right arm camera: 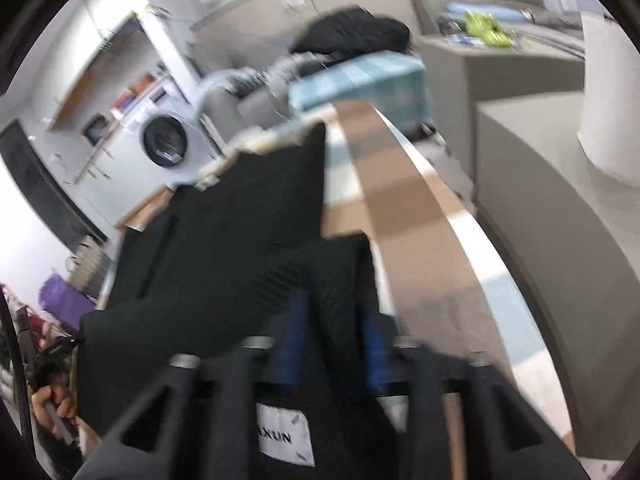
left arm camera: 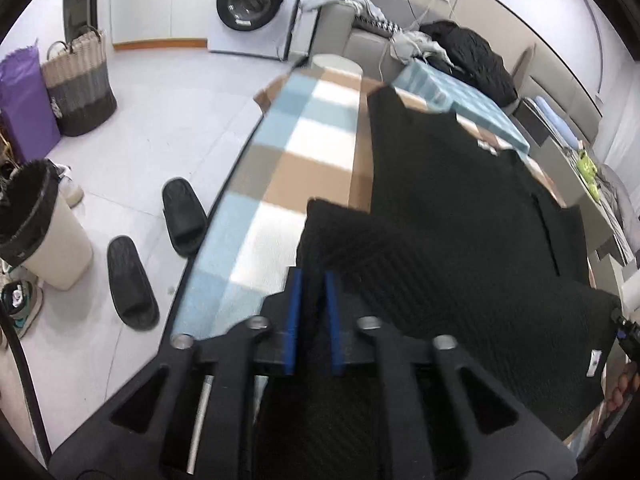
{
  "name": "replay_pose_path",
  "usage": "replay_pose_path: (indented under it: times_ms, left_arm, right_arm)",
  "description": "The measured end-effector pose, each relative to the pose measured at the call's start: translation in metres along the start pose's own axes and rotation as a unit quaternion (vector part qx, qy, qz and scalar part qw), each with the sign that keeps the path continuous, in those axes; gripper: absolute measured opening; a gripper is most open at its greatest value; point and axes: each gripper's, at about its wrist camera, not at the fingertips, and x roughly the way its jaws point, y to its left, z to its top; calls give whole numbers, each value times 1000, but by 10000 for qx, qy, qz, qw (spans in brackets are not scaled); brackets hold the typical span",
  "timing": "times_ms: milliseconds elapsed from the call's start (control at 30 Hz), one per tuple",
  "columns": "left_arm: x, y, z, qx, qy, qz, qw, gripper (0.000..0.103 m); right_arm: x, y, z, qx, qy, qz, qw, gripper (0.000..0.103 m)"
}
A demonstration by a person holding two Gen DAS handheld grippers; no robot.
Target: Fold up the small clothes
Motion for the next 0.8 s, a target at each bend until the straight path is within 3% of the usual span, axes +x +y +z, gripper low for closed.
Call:
replay_pose_path:
  times_ms: [33, 100, 267, 300, 367, 400, 467, 533, 800]
  left_arm:
    - [3, 0, -1, 5, -8, 73, 10000, 43]
    - [12, 2, 0, -64, -54, 132, 9999, 54]
    - [28, 3, 5, -189, 56, -185, 9996, 54]
    - [31, 1, 6, -186, 51, -232, 9995, 52]
    - [36, 0, 8, -237, 93, -578, 9980, 32]
    - [39, -3, 9, -242, 99, -628, 9977, 29]
    - [39, -9, 7, -79, 50, -587, 9982, 12]
    - [39, -14, 6, 16, 35, -552, 9985, 8]
    - [21, -20, -13, 248, 69, -563, 9981, 6]
  right_arm:
    - [0, -5, 0, 87, -16, 33, 10000, 57]
    - [7, -14, 1, 249, 114, 196, 9994, 60]
    - [31, -8, 4, 246, 352, 560, 9975, 60]
    - [36, -3, 5, 149, 401, 597, 9973, 57]
    - [44, 7, 7, -33, 435, 550, 9975, 45]
    - [48, 11, 8, -93, 445, 576, 9973, 38]
    - [53, 16, 9, -194, 436, 537, 9974, 30]
    - [56, 19, 9, -241, 479, 517, 9972, 21]
    - [50, 16, 5, -305, 544, 487, 9969, 18]
